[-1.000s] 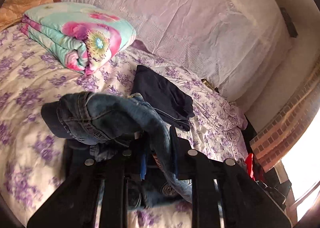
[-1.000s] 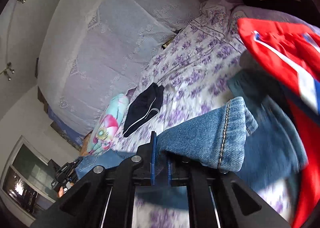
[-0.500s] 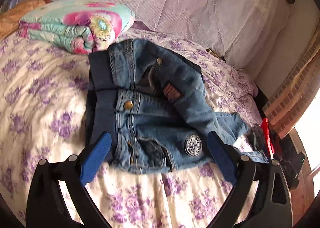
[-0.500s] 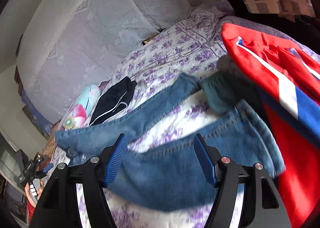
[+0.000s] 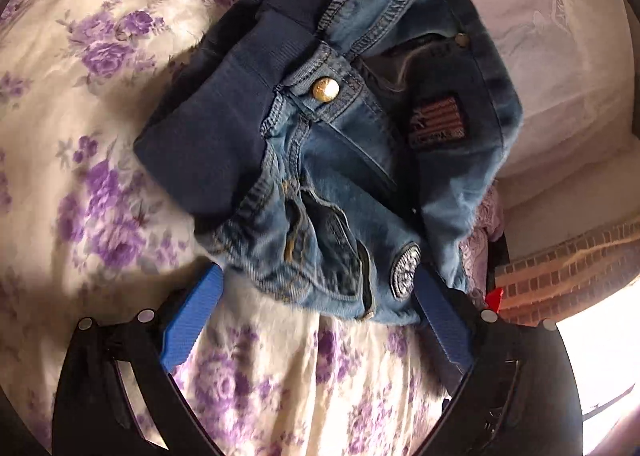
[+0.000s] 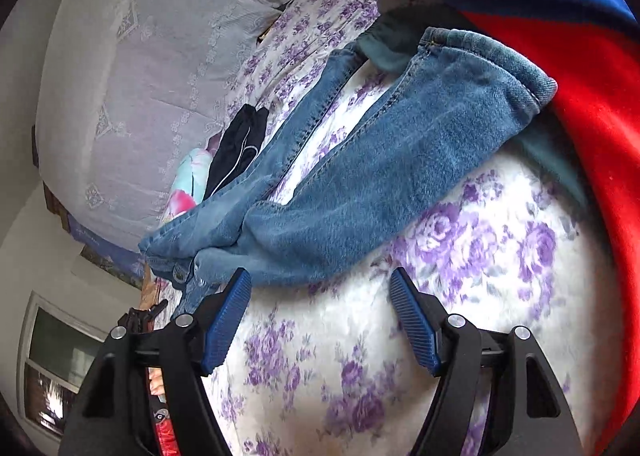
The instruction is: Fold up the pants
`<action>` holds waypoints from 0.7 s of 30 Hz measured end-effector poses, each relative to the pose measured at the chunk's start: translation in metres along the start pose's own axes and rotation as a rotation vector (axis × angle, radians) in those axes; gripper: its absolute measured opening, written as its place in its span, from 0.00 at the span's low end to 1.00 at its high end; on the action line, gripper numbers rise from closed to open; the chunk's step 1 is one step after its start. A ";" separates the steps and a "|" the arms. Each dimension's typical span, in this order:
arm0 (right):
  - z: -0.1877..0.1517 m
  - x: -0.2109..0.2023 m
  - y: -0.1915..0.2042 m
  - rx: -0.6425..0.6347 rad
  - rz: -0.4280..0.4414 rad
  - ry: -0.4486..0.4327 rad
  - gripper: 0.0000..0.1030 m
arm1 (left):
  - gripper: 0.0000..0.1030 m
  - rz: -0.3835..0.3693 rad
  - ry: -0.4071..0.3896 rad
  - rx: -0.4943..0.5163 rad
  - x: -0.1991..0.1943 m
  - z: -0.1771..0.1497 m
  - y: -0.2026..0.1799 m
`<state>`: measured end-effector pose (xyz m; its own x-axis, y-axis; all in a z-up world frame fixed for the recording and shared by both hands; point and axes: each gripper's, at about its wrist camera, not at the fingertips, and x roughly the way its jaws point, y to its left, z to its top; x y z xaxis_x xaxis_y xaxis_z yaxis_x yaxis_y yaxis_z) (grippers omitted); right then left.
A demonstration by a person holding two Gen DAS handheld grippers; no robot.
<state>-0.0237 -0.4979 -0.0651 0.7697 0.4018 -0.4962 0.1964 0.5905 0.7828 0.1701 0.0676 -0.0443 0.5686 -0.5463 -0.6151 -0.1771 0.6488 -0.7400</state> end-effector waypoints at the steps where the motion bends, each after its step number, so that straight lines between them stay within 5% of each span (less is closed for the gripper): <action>1: 0.004 0.003 -0.002 0.029 0.002 -0.017 0.74 | 0.91 0.022 -0.028 0.006 0.002 0.003 -0.004; 3: 0.013 0.011 0.000 0.056 0.002 -0.050 0.76 | 0.90 0.058 -0.039 0.053 0.007 0.007 -0.012; 5: 0.019 0.019 0.005 0.028 -0.019 -0.070 0.76 | 0.80 0.093 -0.068 0.106 0.006 0.007 -0.016; 6: 0.020 0.023 0.008 -0.002 -0.033 -0.072 0.76 | 0.49 0.124 -0.079 0.130 0.005 0.006 -0.016; 7: 0.021 0.026 0.011 -0.033 -0.054 -0.075 0.68 | 0.29 0.149 -0.083 0.151 0.002 0.006 -0.014; 8: 0.020 0.027 0.014 -0.059 -0.077 -0.080 0.57 | 0.25 0.124 -0.079 0.144 -0.004 0.008 -0.007; 9: 0.020 0.027 0.015 -0.066 -0.073 -0.074 0.31 | 0.19 0.085 -0.069 0.116 -0.011 0.011 0.001; 10: 0.021 0.025 0.015 -0.056 -0.043 -0.065 0.13 | 0.15 0.056 -0.068 0.087 -0.022 0.013 0.008; 11: 0.023 0.018 0.016 -0.043 -0.011 -0.065 0.09 | 0.15 0.039 -0.091 0.076 -0.039 0.015 0.012; 13: 0.025 -0.001 0.025 -0.054 0.033 -0.090 0.07 | 0.14 0.030 -0.161 0.122 -0.079 0.017 0.009; 16: 0.017 -0.031 0.052 -0.155 0.058 -0.091 0.07 | 0.14 -0.048 -0.153 0.144 -0.134 0.011 0.004; 21: -0.028 -0.050 0.069 -0.290 0.054 0.037 0.07 | 0.15 -0.056 -0.195 0.175 -0.205 -0.038 0.030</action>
<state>-0.0652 -0.4575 0.0030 0.7504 0.4600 -0.4747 -0.0300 0.7410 0.6708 0.0181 0.1788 0.0494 0.7208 -0.4822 -0.4980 -0.0089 0.7118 -0.7023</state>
